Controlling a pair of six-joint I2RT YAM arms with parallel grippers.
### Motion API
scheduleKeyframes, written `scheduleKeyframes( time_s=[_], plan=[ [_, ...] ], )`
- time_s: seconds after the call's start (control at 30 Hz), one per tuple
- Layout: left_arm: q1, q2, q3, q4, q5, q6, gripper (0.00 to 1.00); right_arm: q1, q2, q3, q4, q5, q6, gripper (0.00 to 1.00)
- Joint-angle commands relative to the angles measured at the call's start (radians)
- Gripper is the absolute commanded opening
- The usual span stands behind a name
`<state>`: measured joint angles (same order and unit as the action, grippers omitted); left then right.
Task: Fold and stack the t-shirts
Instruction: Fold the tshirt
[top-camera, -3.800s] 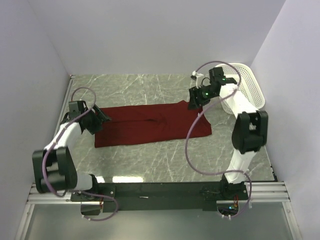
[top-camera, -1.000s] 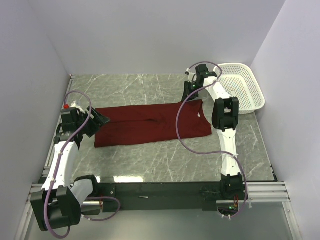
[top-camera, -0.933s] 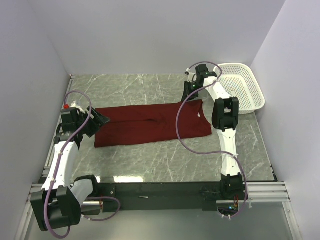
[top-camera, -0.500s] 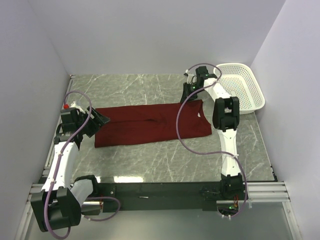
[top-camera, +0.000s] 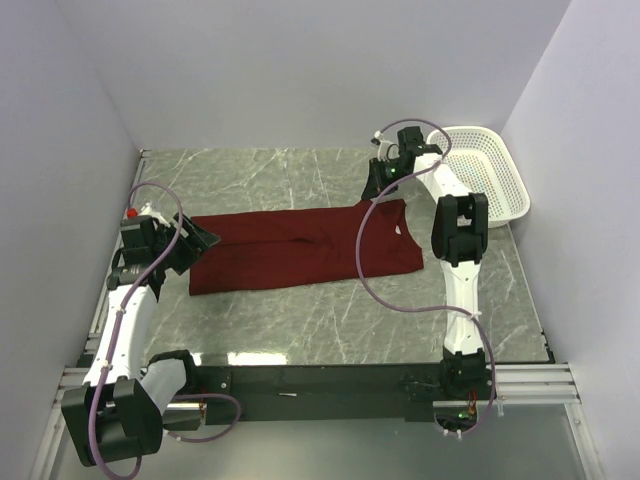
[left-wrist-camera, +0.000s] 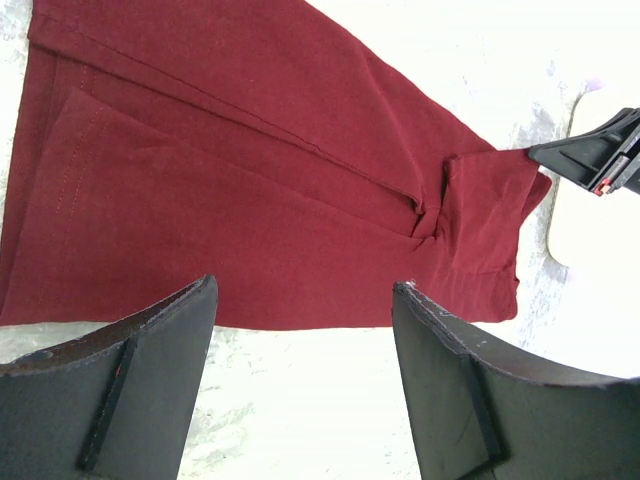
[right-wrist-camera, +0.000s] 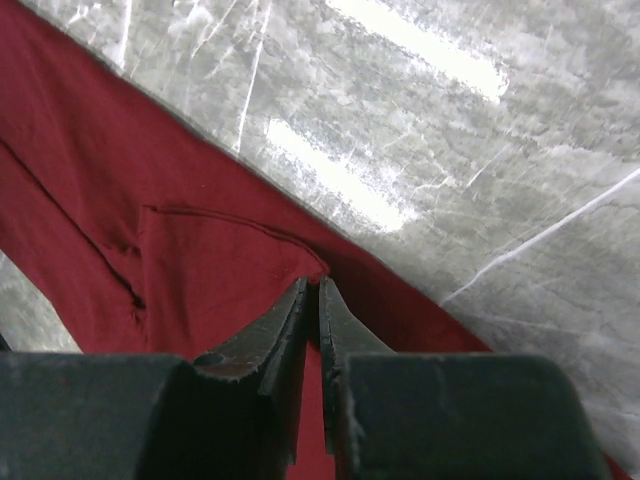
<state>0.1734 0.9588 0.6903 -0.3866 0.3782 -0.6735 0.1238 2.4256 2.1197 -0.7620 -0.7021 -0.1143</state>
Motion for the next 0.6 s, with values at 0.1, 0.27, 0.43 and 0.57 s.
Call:
scheduleKeyframes(
  time_s=[0.1,0.27,0.43,0.57],
  plan=[
    [0.003,-0.028,0.003,-0.003,0.022,0.005,0.76,-0.007,-0.091,-0.039,0.027,-0.054,-0.048,0.16],
    [0.005,-0.026,0.003,0.0,0.028,0.002,0.76,-0.007,-0.118,-0.073,0.007,-0.082,-0.113,0.18],
    [0.003,-0.028,-0.002,0.005,0.03,0.0,0.76,-0.007,-0.138,-0.087,-0.039,-0.096,-0.197,0.19],
    [0.003,-0.029,-0.011,0.009,0.036,-0.005,0.76,-0.01,-0.152,-0.104,-0.025,-0.097,-0.197,0.2]
  ],
)
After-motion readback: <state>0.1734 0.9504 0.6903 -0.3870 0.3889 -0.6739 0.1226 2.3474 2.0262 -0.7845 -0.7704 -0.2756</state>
